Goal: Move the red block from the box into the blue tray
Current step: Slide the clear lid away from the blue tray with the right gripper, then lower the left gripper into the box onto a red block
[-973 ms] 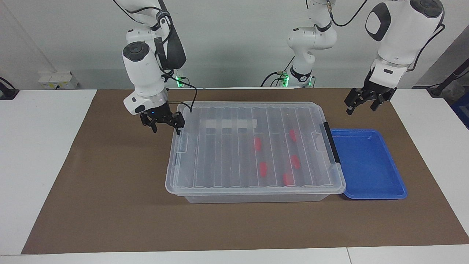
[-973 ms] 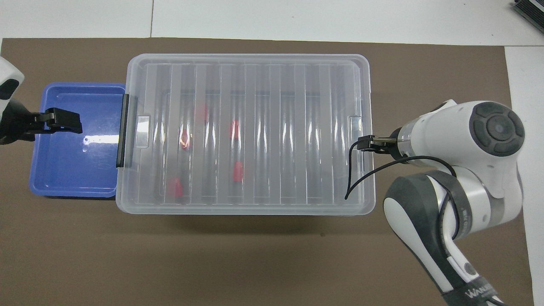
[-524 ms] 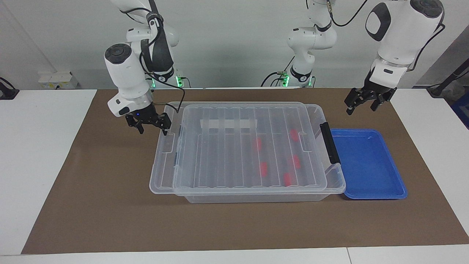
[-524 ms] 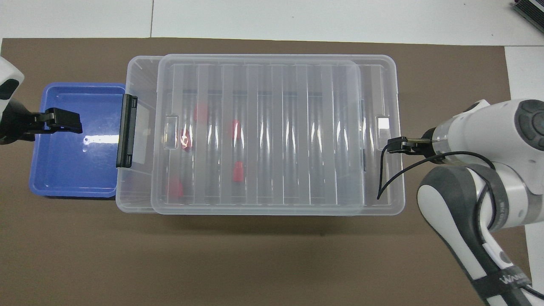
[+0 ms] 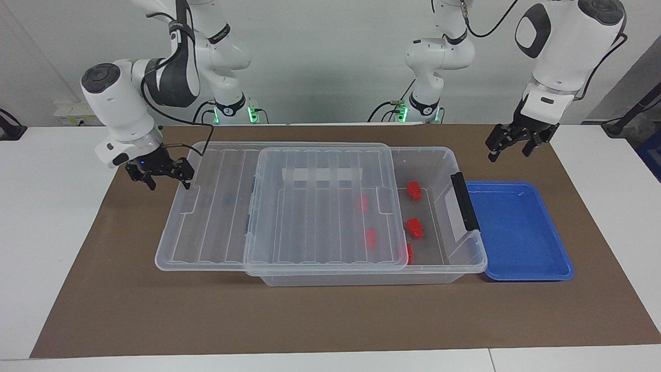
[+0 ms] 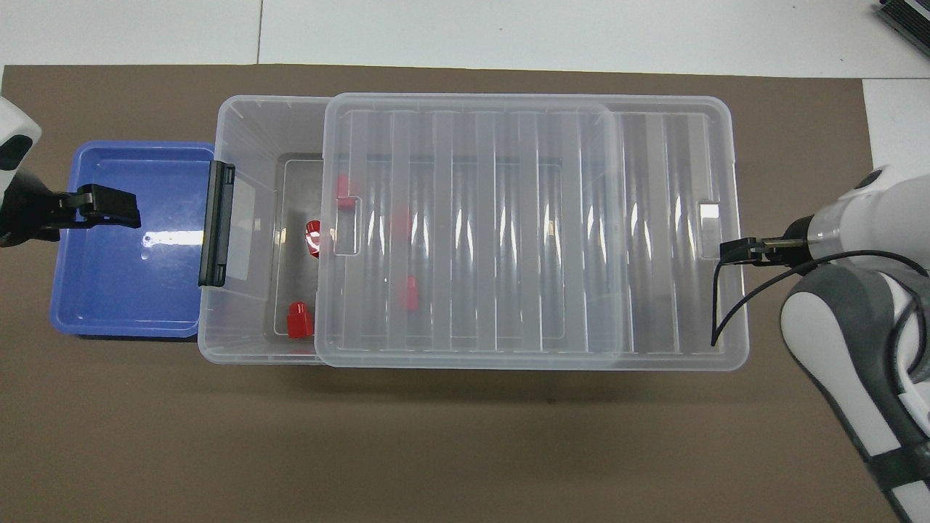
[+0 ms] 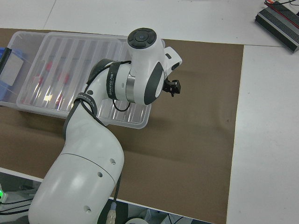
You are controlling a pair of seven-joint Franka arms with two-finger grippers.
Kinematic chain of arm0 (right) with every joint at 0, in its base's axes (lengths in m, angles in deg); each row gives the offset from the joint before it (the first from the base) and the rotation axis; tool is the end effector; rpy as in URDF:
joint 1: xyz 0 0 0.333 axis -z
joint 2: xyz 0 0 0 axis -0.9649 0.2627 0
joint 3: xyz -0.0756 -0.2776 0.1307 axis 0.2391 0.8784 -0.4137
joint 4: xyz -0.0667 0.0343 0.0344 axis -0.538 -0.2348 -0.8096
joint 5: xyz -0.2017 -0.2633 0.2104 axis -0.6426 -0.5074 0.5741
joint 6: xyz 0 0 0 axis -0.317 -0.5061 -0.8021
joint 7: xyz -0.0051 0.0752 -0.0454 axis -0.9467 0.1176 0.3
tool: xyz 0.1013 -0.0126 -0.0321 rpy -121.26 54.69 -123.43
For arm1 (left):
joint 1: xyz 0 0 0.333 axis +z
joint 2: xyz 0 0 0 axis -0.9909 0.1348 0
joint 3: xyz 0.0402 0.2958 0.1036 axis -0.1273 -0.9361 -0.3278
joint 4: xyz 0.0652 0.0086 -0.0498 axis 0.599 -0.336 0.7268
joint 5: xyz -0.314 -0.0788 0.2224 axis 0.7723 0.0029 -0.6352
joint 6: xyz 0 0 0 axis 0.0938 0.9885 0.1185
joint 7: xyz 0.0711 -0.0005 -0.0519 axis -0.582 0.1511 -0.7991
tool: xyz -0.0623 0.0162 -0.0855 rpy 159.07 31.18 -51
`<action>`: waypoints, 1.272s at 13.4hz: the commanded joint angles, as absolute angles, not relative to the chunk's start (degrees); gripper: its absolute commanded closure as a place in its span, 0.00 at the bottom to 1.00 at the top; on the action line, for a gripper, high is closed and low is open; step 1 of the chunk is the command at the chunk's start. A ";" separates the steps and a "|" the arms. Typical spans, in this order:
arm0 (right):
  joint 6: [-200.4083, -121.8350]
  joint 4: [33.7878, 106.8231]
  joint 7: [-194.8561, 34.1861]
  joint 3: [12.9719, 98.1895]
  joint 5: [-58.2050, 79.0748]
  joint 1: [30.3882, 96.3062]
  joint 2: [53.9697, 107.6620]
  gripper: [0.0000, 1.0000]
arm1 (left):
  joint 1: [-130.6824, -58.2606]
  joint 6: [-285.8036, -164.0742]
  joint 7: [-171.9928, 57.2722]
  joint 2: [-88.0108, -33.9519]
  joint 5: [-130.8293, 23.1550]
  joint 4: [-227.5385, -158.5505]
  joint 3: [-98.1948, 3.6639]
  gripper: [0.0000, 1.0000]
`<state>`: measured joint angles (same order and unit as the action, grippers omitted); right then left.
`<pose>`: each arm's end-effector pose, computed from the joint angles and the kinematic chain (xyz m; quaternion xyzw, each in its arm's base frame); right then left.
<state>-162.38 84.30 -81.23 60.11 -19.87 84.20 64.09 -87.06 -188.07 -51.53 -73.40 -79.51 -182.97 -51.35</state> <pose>0.5445 -0.0641 0.4538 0.9998 0.0026 0.0217 0.0010 0.5549 -0.0354 0.5910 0.9978 0.0505 0.0424 0.0014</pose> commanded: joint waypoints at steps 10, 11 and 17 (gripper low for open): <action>-152.89 76.62 -78.29 59.00 -21.82 86.55 64.16 0.01 | -87.53 -187.81 -51.41 -75.17 -78.71 -184.48 -51.00 0.00; -149.64 73.98 -81.27 58.74 -21.74 85.94 64.16 0.01 | -87.70 -188.33 -51.32 -75.87 -78.71 -185.53 -50.82 0.00; -136.36 60.79 -97.81 58.56 -22.09 79.35 64.42 0.00 | -99.28 -199.66 -73.78 -69.05 -77.12 -183.97 -50.21 0.00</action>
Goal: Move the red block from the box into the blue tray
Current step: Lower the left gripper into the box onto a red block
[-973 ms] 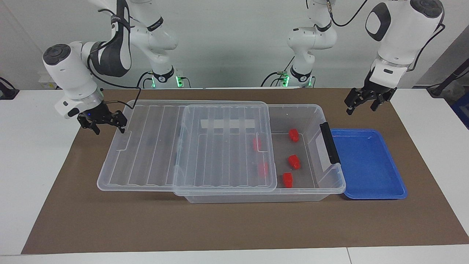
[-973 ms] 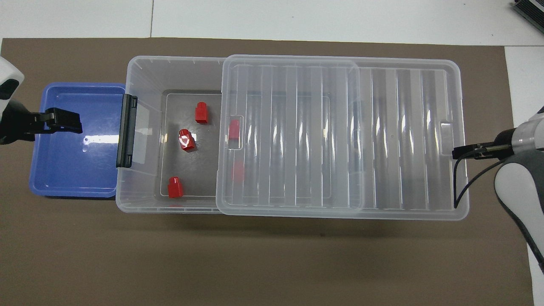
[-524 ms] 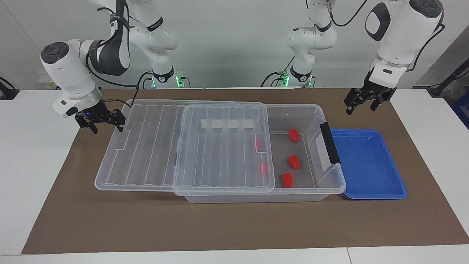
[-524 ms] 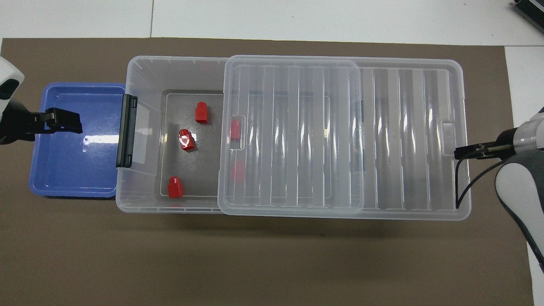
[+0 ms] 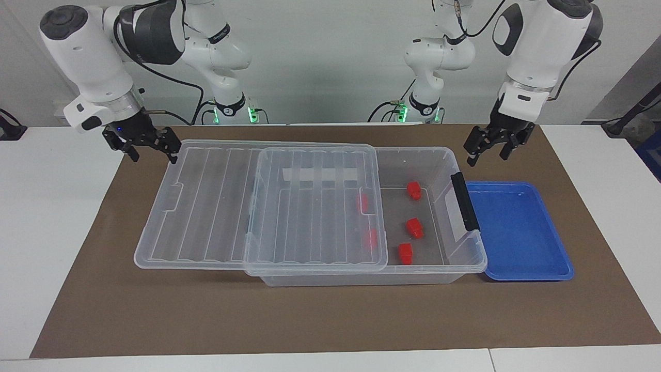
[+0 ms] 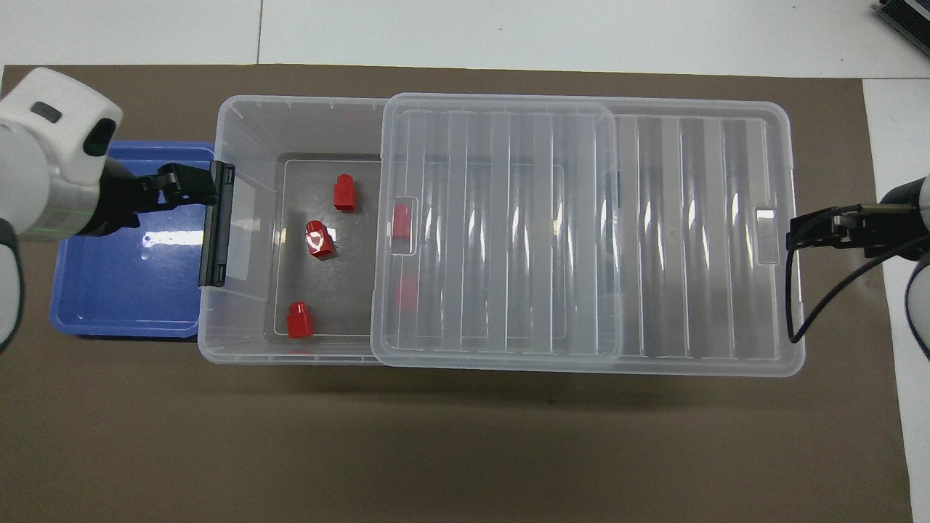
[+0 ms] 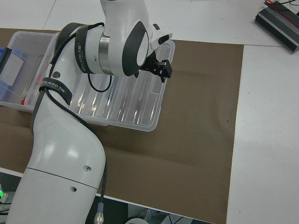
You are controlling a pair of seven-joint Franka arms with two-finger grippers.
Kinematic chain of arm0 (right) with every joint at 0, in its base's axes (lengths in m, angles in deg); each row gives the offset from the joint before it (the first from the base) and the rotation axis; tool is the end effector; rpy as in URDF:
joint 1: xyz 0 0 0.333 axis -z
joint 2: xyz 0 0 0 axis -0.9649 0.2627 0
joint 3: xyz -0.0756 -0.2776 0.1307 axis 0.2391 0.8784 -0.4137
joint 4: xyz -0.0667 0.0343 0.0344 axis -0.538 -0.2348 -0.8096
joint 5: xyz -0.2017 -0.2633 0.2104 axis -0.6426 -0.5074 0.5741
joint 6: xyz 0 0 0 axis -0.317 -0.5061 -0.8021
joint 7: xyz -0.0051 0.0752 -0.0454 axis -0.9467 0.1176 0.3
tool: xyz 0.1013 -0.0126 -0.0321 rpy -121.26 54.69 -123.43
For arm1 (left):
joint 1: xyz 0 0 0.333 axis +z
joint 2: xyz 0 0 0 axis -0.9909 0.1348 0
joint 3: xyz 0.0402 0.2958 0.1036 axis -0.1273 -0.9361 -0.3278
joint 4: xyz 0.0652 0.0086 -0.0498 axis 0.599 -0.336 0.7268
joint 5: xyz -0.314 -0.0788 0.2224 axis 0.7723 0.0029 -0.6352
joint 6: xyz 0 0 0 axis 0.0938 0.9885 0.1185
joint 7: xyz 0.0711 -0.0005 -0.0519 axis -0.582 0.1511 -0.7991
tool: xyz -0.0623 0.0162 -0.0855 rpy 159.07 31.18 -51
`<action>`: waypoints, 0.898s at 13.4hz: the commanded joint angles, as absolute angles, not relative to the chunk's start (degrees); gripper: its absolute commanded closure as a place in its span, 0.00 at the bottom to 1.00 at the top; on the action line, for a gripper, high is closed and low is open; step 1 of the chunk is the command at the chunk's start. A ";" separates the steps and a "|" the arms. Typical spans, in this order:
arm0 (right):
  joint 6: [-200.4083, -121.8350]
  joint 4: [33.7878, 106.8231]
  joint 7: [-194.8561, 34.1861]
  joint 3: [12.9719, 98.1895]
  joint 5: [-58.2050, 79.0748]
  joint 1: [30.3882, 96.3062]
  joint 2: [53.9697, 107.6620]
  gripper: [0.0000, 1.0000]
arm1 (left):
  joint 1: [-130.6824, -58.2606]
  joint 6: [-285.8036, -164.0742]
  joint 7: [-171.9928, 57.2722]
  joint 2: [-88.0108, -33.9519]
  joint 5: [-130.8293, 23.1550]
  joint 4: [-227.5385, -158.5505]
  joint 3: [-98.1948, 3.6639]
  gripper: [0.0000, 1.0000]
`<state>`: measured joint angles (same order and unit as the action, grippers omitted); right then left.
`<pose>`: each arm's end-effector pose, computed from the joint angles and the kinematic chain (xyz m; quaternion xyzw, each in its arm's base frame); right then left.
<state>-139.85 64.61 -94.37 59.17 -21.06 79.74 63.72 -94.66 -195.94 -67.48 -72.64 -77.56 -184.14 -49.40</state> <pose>0.5507 -0.0141 0.5869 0.9980 -0.0629 0.0005 0.0088 0.5553 -0.1333 0.5874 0.9895 0.1094 0.0845 0.0430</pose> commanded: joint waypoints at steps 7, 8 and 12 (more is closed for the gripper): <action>-133.17 58.75 -99.14 58.56 -22.88 78.20 64.24 0.00 | -102.82 -222.95 -76.99 -56.73 -85.71 -193.88 -50.12 0.01; -133.08 58.75 -99.14 58.56 -23.23 78.20 64.24 0.00 | -102.73 -223.31 -76.64 -54.71 -87.39 -193.62 -50.20 0.01; -134.22 60.50 -99.14 58.56 -23.76 78.20 63.54 0.01 | -101.68 -230.61 -76.98 -51.62 -89.17 -197.39 -50.12 0.03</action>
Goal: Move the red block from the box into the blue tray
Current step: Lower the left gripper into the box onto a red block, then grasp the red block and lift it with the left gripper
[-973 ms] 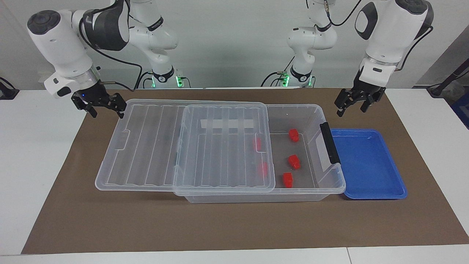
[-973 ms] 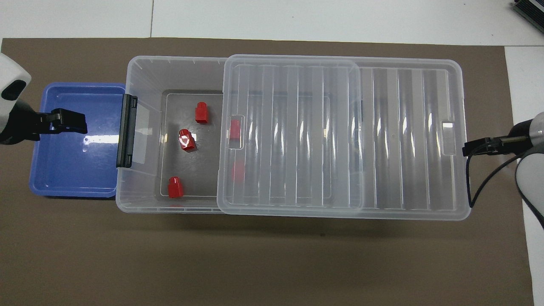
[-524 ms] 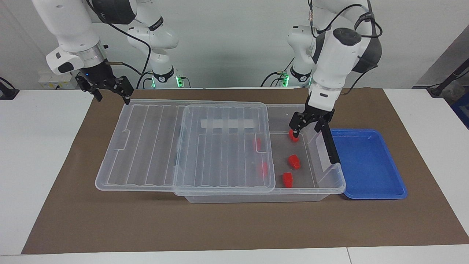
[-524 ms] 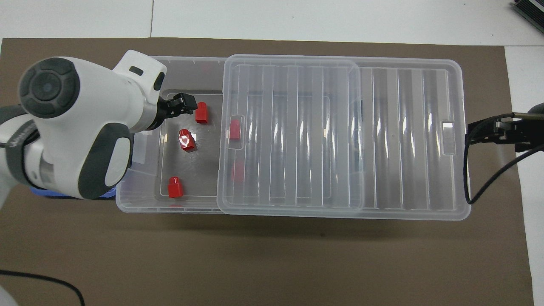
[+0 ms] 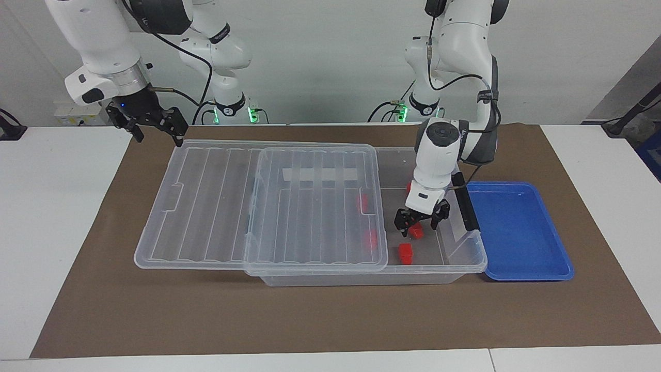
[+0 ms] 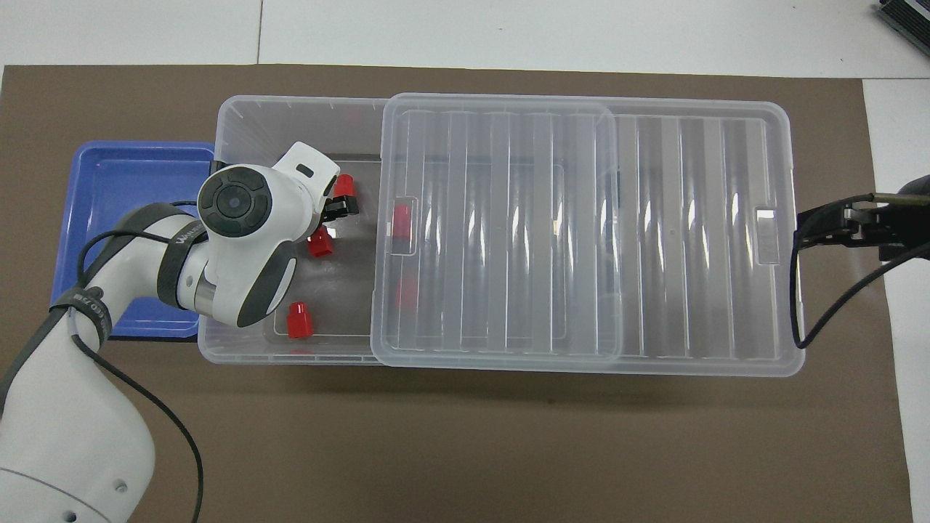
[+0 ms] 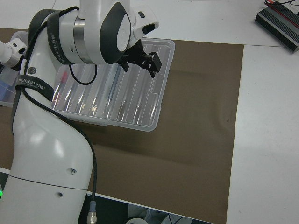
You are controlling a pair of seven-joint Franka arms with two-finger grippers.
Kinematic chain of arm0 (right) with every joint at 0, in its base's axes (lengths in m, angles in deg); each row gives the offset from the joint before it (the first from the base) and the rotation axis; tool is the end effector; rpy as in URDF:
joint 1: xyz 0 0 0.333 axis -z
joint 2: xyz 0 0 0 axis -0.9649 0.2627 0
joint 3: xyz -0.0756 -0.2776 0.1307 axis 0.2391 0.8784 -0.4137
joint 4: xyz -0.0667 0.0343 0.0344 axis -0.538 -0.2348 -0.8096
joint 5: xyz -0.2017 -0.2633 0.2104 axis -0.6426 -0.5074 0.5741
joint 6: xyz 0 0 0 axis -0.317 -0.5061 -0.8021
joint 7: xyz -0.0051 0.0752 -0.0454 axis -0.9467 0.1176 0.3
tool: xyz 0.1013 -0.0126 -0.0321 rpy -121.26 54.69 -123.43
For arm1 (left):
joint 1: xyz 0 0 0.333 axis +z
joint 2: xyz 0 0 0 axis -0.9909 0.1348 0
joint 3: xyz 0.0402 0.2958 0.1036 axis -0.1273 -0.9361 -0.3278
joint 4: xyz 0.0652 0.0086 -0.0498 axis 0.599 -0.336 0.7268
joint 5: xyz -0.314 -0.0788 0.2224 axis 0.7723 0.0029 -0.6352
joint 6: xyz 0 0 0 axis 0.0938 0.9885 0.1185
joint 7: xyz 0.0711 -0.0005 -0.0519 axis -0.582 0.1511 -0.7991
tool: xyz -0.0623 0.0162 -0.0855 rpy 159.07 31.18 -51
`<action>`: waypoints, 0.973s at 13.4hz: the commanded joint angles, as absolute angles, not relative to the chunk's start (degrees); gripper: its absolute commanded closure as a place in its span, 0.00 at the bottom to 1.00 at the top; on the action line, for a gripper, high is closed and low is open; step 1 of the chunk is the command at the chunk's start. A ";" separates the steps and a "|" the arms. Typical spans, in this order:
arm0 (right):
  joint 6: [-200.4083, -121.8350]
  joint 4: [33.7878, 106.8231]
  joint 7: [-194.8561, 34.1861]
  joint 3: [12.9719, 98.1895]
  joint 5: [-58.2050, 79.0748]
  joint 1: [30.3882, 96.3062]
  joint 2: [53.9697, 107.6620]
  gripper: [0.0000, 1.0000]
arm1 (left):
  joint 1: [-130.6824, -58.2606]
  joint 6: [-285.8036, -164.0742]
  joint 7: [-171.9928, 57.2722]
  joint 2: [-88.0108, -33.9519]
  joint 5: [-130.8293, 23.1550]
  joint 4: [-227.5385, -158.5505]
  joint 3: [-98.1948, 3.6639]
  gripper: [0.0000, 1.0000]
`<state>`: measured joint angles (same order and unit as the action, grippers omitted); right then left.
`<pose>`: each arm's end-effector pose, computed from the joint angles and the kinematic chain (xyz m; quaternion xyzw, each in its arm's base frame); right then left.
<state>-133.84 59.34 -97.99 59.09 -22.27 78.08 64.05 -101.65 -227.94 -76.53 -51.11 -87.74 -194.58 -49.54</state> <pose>0.5456 0.0001 0.6184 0.9966 -0.0799 -0.0075 0.0200 0.5977 -0.2190 0.3273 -0.9917 -0.0716 -0.1068 0.0016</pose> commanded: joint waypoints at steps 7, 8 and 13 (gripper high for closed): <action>-134.58 61.03 -98.88 58.65 -23.67 78.38 63.45 0.37 | -101.94 -230.26 -77.25 -52.06 -89.17 -199.69 -50.03 0.23; -134.58 61.12 -98.88 58.65 -23.67 78.46 63.45 0.59 | -101.94 -230.08 -77.16 -52.06 -89.17 -199.69 -50.03 0.45; -138.97 64.29 -98.27 58.91 -23.50 79.08 62.49 1.00 | -101.94 -225.62 -77.25 -52.41 -88.91 -199.16 -50.03 1.00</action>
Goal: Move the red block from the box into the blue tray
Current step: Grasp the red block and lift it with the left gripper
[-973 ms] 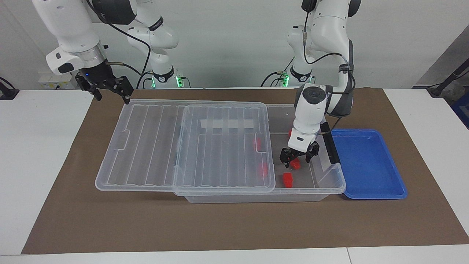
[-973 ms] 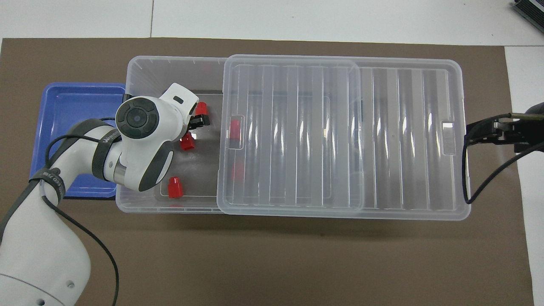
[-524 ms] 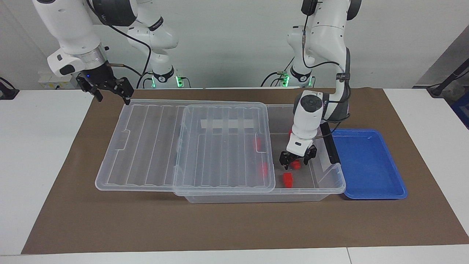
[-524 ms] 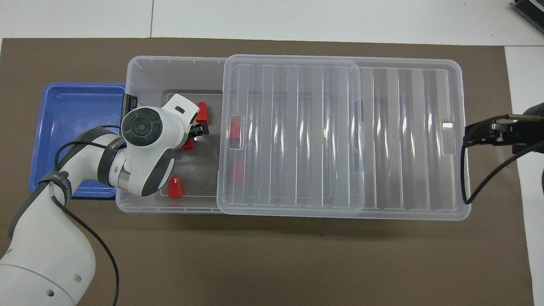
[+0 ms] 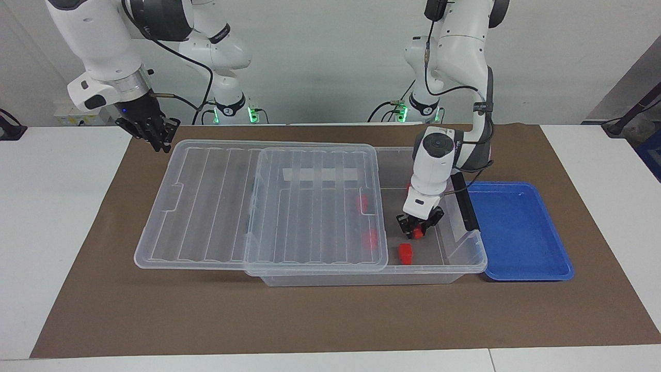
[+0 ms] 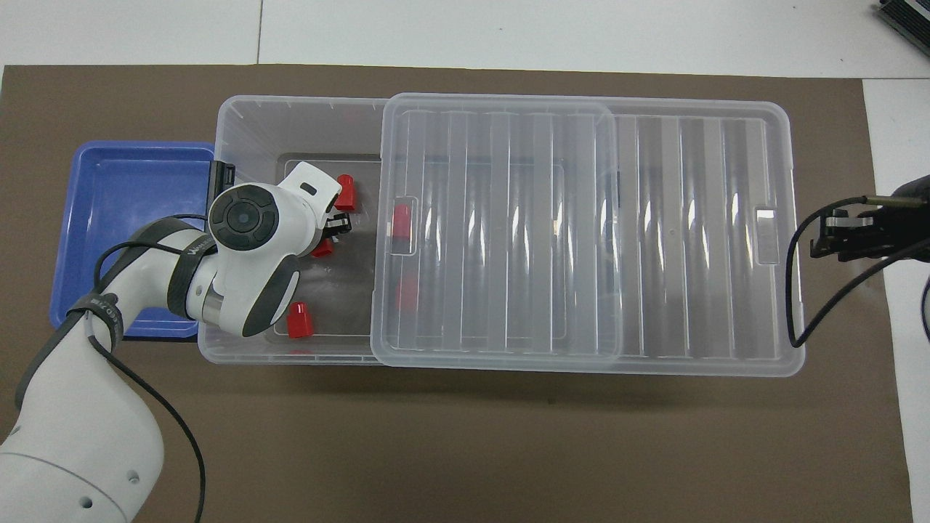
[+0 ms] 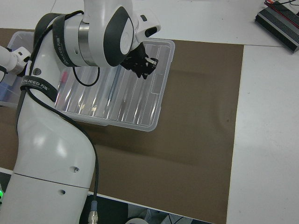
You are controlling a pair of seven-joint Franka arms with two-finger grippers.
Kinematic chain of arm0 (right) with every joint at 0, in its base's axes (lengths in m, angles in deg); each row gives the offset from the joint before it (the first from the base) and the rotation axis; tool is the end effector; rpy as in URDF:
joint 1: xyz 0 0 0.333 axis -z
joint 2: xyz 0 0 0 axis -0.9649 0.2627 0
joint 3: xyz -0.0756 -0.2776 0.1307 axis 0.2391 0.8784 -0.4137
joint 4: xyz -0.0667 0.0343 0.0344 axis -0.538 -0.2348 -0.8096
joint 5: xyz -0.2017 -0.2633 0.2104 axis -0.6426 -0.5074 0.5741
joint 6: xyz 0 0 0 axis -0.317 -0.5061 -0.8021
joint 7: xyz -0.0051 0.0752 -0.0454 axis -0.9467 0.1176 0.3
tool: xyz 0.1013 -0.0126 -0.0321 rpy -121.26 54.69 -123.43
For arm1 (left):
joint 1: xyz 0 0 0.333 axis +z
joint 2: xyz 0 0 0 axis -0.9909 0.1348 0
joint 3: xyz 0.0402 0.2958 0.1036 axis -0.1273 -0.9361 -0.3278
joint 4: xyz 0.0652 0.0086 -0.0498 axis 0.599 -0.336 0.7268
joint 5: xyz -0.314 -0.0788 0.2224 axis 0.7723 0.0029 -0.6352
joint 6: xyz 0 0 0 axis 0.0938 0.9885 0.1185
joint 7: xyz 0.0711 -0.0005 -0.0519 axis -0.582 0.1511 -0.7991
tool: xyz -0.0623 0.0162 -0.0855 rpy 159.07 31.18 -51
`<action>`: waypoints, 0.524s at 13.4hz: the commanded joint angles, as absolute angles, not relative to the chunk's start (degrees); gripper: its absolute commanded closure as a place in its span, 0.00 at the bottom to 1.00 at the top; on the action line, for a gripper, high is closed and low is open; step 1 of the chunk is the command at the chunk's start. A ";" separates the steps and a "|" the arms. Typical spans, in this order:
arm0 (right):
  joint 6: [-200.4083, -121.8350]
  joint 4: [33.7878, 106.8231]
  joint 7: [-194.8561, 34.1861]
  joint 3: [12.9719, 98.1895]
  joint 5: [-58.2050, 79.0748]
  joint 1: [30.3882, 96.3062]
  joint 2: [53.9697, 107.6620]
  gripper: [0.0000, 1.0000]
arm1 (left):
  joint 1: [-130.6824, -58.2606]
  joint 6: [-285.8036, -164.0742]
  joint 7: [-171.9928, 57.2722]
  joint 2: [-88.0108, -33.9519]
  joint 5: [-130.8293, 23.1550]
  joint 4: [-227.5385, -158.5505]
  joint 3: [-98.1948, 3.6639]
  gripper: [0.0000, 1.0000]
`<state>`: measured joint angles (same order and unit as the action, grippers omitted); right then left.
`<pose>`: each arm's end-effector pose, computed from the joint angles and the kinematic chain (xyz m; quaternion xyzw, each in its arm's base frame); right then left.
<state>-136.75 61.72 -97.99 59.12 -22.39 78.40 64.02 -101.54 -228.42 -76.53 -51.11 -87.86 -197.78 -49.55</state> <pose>0.5492 -0.0033 0.6034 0.9964 -0.0821 -0.0026 0.0206 0.5836 -0.2128 0.3033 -0.9938 -0.0704 -0.0854 0.0116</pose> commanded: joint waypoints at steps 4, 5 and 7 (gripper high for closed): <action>-146.77 67.44 -98.27 59.00 -22.79 79.87 62.92 1.00 | -102.56 -214.47 -79.53 -56.08 -80.77 -194.60 -50.03 1.00; -148.01 68.32 -98.27 59.00 -22.79 80.04 63.19 1.00 | -102.56 -210.17 -79.53 -58.54 -77.86 -193.37 -50.03 1.00; -150.21 69.20 -98.00 59.00 -22.79 82.32 64.15 1.00 | -102.21 -198.24 -79.53 -62.59 -74.85 -188.55 -50.12 1.00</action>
<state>-147.51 67.11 -97.99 59.32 -22.40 80.11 64.13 -101.67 -208.08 -78.55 -57.54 -77.44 -191.40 -49.43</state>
